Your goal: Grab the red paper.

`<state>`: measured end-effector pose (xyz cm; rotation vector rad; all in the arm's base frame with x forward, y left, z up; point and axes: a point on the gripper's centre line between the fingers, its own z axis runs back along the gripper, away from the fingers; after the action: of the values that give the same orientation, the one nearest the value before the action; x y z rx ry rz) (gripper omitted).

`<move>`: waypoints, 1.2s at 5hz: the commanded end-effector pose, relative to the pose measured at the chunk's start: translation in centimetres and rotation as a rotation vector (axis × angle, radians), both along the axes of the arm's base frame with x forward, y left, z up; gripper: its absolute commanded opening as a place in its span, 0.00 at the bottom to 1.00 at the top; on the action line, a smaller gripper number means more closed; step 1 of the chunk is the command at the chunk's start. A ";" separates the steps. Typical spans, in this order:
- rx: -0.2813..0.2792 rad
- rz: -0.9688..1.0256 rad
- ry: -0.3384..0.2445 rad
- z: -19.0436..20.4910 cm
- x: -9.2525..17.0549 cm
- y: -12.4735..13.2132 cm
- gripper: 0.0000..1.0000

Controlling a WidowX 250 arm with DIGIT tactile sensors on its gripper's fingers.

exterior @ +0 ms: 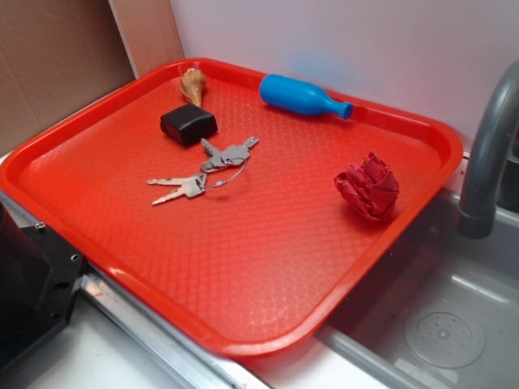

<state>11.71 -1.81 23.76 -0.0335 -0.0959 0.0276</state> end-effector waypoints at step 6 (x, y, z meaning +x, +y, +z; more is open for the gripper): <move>0.028 -0.873 -0.092 -12.9 13.0 -14.9 1.00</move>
<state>24.89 -15.59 8.96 -0.0357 -0.0941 -0.8256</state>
